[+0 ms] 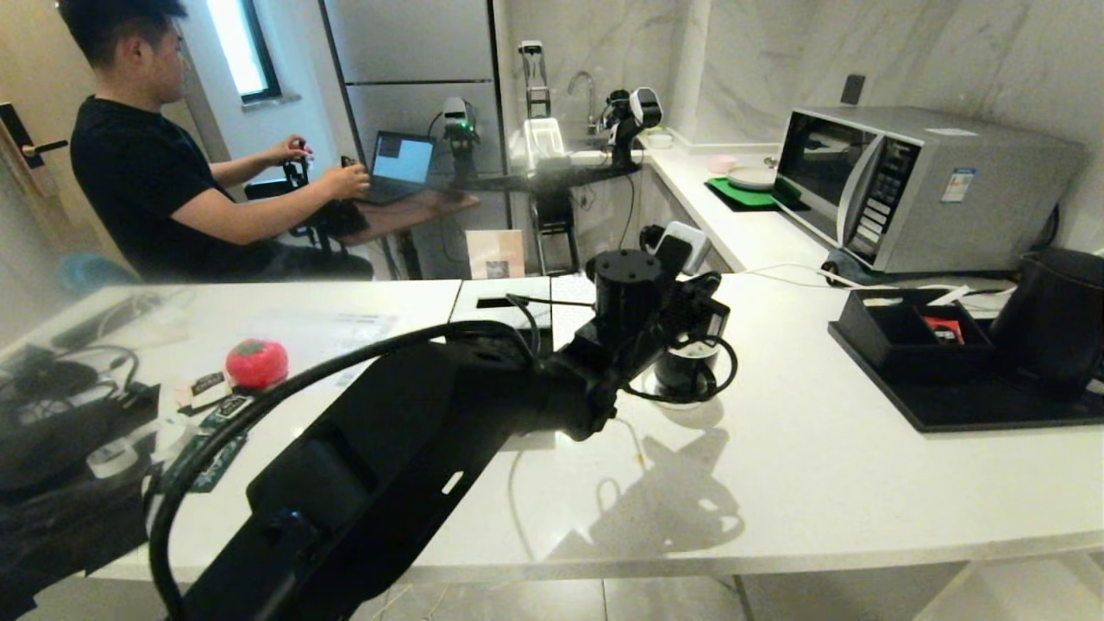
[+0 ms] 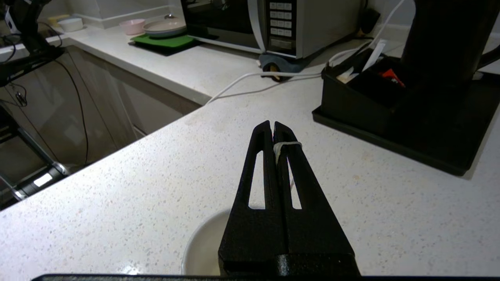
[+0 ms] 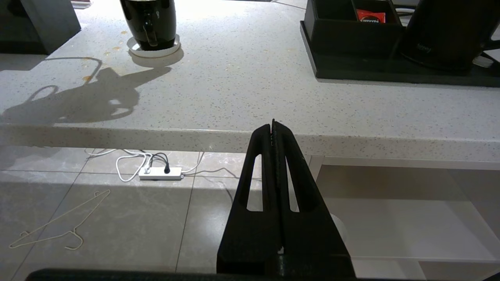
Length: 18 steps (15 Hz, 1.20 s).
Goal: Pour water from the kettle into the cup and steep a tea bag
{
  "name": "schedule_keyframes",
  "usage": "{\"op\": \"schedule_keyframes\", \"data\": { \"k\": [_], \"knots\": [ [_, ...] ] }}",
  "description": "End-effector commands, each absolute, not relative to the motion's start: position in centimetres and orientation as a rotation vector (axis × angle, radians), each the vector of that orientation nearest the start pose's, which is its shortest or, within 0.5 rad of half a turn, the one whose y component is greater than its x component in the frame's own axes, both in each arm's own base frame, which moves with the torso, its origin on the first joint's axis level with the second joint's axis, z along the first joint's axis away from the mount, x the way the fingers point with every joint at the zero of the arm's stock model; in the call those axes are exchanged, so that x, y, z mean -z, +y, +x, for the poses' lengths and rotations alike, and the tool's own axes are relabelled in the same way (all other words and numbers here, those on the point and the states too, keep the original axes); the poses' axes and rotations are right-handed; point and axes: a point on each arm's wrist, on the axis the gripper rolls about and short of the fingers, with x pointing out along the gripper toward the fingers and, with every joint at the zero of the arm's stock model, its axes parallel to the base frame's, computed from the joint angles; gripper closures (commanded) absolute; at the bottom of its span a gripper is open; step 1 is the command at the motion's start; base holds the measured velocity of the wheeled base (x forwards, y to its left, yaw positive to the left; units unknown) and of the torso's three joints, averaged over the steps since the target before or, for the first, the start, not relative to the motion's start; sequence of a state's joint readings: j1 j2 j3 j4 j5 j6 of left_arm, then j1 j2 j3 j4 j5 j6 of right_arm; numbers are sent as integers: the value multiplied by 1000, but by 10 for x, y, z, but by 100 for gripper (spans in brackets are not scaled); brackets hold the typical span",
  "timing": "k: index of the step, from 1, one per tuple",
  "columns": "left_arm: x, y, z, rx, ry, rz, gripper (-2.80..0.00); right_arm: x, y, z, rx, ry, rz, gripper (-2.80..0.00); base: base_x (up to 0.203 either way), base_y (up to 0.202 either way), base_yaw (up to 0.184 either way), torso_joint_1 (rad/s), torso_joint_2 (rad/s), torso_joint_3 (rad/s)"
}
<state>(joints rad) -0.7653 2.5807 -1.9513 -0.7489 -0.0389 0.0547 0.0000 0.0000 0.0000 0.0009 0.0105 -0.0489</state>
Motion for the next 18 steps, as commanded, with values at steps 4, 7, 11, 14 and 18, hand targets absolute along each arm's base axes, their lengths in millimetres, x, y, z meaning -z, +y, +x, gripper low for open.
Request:
{"op": "schedule_keyframes", "data": {
  "k": [4, 7, 11, 14, 18],
  "knots": [
    [-108, -380, 393, 802, -120, 15, 0, -75, 0, -23, -11, 0, -50, 0, 0, 0, 0, 0, 0, 0],
    [-104, -380, 393, 802, -113, 17, 0, -75, 0, -23, -11, 0, -49, 0, 0, 0, 0, 0, 0, 0],
    [-102, -378, 395, 800, -114, 16, 0, -75, 0, -23, -11, 0, -49, 0, 0, 0, 0, 0, 0, 0],
    [-112, -376, 394, 797, -131, 9, 0, -75, 0, -23, -11, 0, -51, 0, 0, 0, 0, 0, 0, 0],
    [-138, -372, 389, 794, -167, -6, 0, -75, 0, -23, -11, 1, -49, 0, 0, 0, 0, 0, 0, 0]
  ]
}}
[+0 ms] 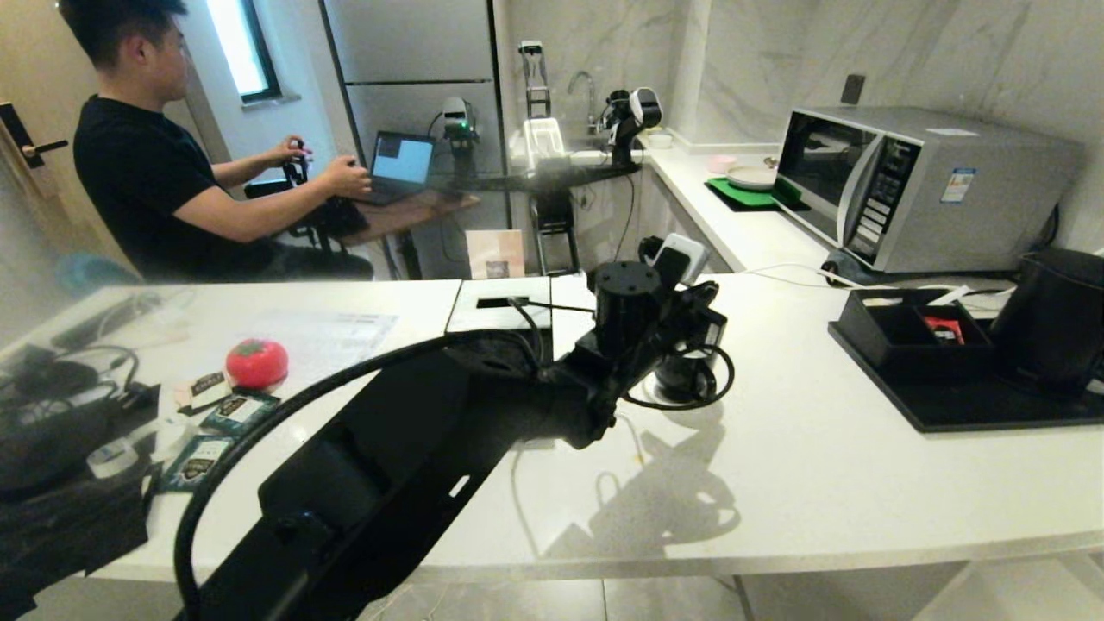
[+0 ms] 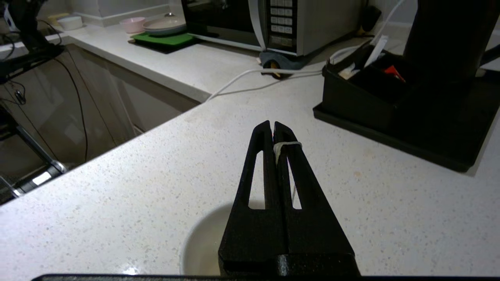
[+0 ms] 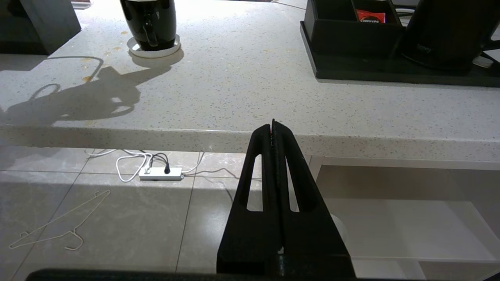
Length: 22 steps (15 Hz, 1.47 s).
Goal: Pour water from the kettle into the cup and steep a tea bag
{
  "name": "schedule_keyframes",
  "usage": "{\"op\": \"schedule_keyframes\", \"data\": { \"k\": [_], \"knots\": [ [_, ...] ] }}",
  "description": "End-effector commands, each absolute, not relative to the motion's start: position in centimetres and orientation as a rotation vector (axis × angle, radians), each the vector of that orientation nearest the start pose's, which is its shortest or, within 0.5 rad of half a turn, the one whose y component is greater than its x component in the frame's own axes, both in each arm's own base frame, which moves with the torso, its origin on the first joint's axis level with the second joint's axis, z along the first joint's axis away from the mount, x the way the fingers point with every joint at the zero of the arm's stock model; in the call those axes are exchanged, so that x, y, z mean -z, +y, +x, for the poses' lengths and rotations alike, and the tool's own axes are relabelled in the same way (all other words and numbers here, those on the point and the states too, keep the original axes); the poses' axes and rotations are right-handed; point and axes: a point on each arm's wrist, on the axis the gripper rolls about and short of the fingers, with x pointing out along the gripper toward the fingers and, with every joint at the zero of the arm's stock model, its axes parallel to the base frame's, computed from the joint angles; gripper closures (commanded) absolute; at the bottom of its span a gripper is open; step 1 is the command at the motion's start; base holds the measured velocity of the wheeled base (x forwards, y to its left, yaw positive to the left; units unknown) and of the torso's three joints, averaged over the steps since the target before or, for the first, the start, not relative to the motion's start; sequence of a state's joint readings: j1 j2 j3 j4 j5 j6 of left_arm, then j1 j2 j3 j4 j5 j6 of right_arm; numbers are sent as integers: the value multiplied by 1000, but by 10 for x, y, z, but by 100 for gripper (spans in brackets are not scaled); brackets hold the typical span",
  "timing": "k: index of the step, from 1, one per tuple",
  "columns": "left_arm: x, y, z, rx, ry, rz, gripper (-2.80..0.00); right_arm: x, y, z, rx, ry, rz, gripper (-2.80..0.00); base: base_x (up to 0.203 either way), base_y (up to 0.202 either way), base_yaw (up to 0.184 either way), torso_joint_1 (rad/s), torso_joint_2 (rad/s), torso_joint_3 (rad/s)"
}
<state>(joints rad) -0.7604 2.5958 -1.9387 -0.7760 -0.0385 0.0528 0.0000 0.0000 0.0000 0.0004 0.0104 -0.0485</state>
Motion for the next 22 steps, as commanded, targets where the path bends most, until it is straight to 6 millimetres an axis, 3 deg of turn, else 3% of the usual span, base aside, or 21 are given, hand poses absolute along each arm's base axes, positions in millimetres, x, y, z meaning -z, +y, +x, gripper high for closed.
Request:
{"op": "schedule_keyframes", "data": {
  "k": [1, 6, 10, 15, 22],
  "knots": [
    [-146, -370, 388, 793, -175, -9, 0, -75, 0, -23, -11, 1, -49, 0, 0, 0, 0, 0, 0, 0],
    [-186, -361, 378, 784, -219, -11, 0, -75, 0, -23, -11, 0, -49, 0, 0, 0, 0, 0, 0, 0],
    [-203, -350, 365, 786, -212, -6, 0, -75, 0, -23, -11, 0, -49, 0, 0, 0, 0, 0, 0, 0],
    [-238, -337, 352, 781, -270, -33, 0, -75, 0, -23, -11, 0, -51, 0, 0, 0, 0, 0, 0, 0],
    [-258, -332, 344, 770, -303, -45, 0, -75, 0, -23, -11, 0, -51, 0, 0, 0, 0, 0, 0, 0]
  ]
}}
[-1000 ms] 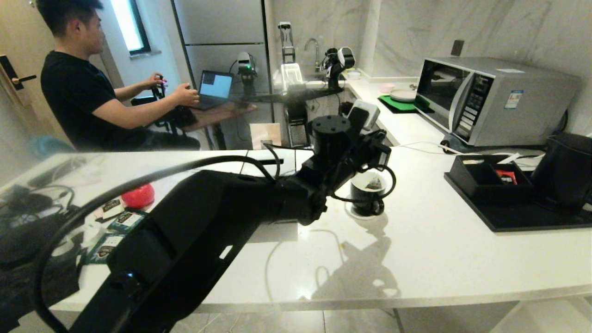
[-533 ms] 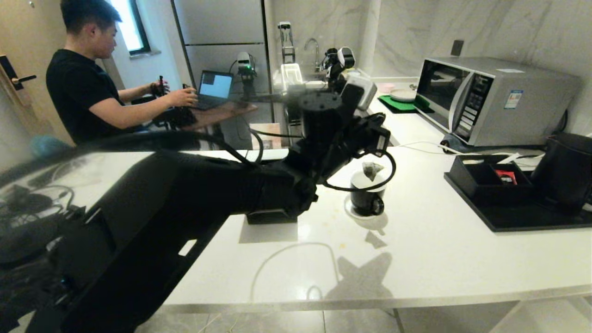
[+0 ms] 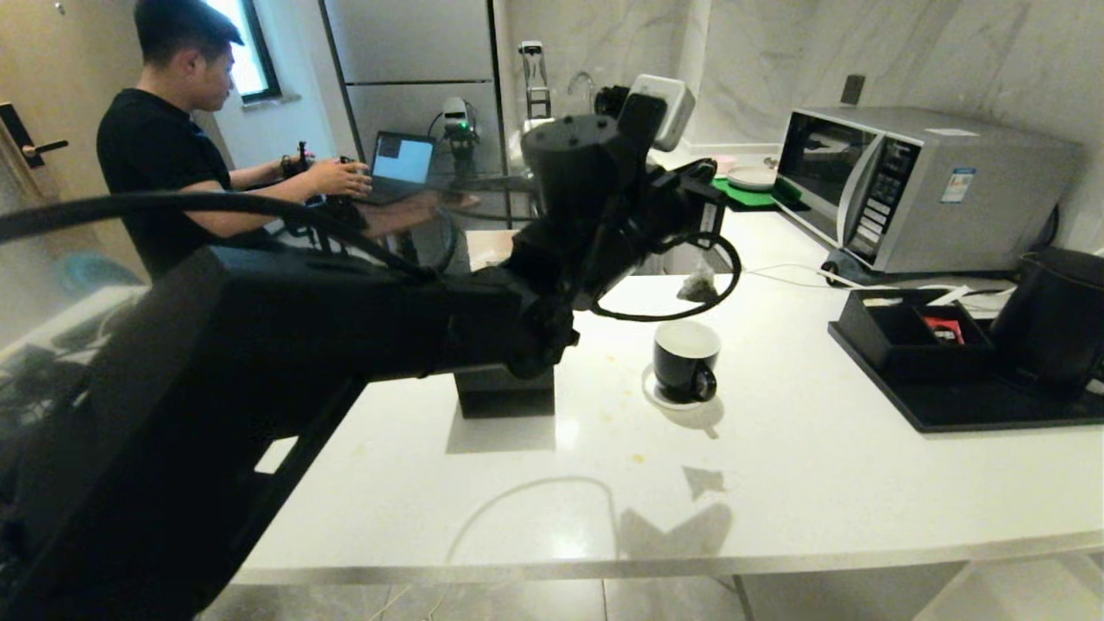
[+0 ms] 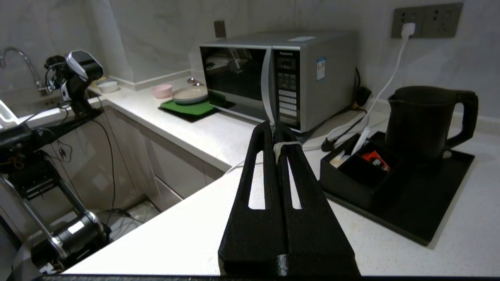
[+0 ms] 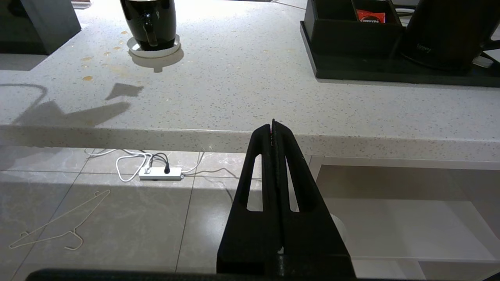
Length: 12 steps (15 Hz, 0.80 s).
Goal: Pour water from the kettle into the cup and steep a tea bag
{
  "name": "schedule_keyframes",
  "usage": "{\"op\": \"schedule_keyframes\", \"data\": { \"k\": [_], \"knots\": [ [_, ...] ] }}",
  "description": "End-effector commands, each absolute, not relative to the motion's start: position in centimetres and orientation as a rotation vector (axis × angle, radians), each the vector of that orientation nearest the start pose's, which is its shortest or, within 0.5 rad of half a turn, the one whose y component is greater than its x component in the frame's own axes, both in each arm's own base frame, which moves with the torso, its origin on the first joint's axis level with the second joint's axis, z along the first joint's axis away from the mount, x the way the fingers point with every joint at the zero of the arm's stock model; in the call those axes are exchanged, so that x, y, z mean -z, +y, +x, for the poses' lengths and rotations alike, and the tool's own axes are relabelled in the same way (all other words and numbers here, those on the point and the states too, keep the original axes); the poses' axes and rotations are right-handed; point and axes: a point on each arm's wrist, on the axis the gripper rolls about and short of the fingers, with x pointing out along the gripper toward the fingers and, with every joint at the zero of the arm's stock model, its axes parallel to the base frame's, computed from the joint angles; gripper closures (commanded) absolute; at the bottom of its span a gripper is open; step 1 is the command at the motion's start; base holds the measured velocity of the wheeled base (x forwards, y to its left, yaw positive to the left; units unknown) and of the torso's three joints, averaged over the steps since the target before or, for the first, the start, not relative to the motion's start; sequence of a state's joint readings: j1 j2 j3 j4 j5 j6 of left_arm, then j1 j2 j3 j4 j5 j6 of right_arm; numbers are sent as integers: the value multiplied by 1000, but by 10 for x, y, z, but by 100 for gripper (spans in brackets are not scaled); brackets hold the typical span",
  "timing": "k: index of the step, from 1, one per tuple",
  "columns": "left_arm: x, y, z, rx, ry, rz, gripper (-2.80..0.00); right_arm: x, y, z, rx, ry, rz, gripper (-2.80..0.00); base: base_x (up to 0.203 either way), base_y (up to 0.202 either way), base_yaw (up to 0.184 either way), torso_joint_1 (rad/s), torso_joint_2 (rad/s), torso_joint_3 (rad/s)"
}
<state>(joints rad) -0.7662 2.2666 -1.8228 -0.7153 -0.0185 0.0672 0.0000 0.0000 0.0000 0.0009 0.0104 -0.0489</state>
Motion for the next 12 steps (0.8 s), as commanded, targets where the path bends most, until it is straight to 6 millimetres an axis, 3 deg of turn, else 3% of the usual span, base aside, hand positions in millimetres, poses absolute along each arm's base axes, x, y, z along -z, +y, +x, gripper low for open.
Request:
{"op": "schedule_keyframes", "data": {
  "k": [1, 5, 12],
  "knots": [
    [-258, -332, 344, 771, -306, -46, 0, -75, 0, -23, -11, 1, -50, 0, 0, 0, 0, 0, 0, 0],
    [-269, -325, 341, 763, -326, -56, 0, -75, 0, -23, -11, 1, -49, 0, 0, 0, 0, 0, 0, 0],
    [-303, -278, 343, 688, -255, -14, 0, -75, 0, -23, -11, 0, -50, 0, 0, 0, 0, 0, 0, 0]
  ]
}}
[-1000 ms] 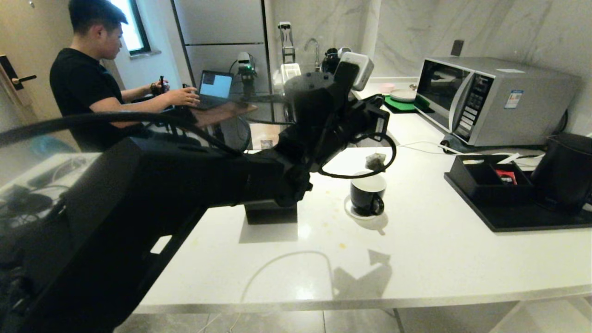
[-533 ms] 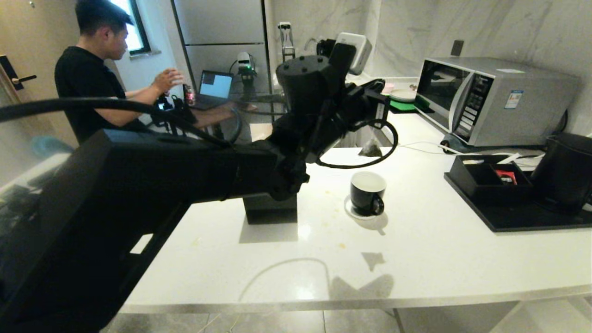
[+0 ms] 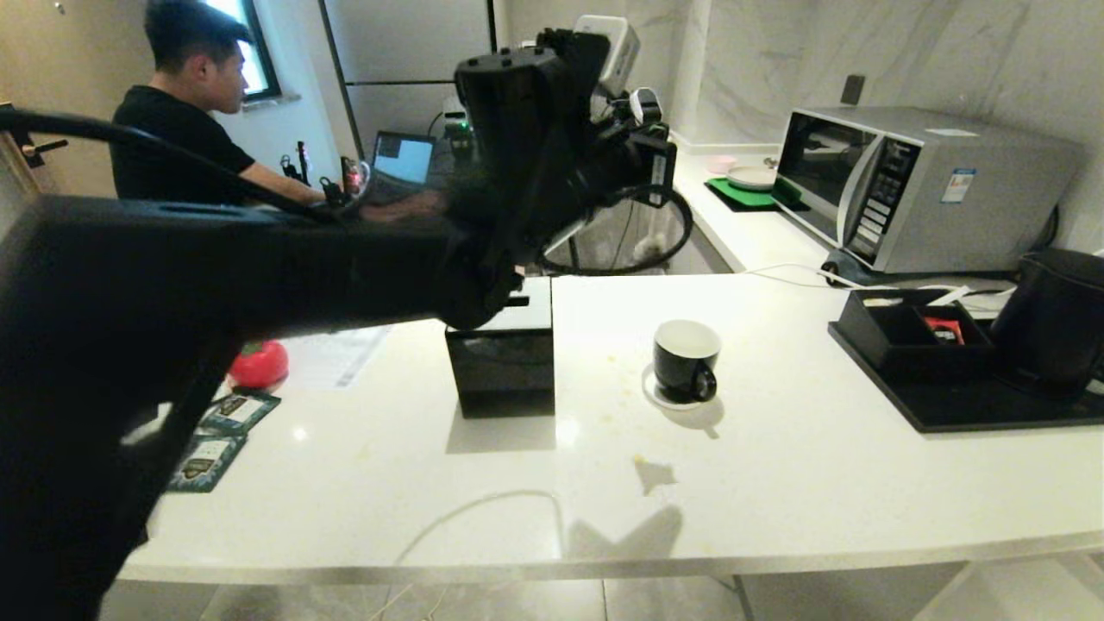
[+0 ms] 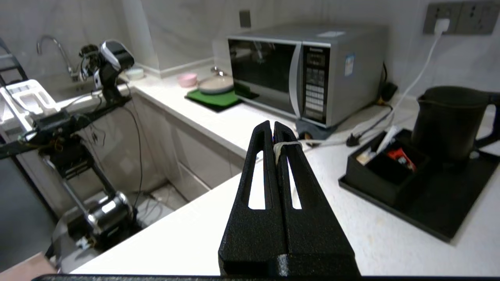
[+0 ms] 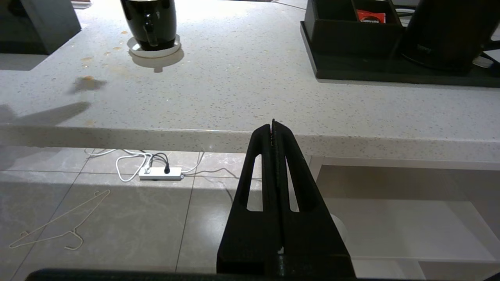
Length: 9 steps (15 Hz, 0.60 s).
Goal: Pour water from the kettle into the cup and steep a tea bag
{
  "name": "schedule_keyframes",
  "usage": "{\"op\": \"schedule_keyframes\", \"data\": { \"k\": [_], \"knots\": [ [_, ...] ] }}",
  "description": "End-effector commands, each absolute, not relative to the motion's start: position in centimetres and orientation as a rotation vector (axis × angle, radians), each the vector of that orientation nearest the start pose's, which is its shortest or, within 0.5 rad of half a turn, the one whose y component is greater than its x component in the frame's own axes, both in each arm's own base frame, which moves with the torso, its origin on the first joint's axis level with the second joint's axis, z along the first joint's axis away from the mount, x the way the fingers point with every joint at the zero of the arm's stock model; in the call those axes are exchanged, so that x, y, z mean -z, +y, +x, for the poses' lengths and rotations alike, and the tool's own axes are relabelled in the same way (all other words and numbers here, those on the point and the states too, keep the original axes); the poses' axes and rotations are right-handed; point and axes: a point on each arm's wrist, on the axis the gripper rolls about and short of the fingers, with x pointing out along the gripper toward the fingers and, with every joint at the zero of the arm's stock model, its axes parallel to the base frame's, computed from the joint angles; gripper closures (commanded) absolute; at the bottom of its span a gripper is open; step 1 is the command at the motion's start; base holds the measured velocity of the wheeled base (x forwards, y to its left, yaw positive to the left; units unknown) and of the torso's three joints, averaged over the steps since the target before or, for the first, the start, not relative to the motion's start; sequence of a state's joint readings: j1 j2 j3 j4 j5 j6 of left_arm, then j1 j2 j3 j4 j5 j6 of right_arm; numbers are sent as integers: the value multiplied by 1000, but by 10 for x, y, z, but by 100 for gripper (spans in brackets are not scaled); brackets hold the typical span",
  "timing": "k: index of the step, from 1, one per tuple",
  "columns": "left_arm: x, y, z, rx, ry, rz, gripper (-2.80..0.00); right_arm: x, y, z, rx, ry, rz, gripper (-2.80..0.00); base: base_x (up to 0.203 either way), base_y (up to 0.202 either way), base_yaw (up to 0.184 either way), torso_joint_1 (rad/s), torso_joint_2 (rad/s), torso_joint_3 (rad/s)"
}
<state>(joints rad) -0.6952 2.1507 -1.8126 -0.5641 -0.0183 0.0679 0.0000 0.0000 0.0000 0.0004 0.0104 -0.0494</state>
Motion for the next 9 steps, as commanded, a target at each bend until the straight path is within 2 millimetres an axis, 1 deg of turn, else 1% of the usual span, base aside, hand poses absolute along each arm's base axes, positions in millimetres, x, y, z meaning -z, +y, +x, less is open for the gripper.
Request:
{"op": "schedule_keyframes", "data": {
  "k": [1, 3, 5, 9],
  "knots": [
    [-307, -273, 341, 681, -243, -3, 0, -75, 0, -23, -11, 0, -50, 0, 0, 0, 0, 0, 0, 0],
    [-312, -261, 338, 662, -225, 21, 0, -75, 0, -23, -11, 0, -49, 0, 0, 0, 0, 0, 0, 0],
    [-314, -249, 335, 647, -202, 32, 0, -75, 0, -23, -11, 1, -50, 0, 0, 0, 0, 0, 0, 0],
    [-312, -225, 330, 609, -164, 47, 0, -75, 0, -23, -11, 2, -49, 0, 0, 0, 0, 0, 0, 0]
  ]
}}
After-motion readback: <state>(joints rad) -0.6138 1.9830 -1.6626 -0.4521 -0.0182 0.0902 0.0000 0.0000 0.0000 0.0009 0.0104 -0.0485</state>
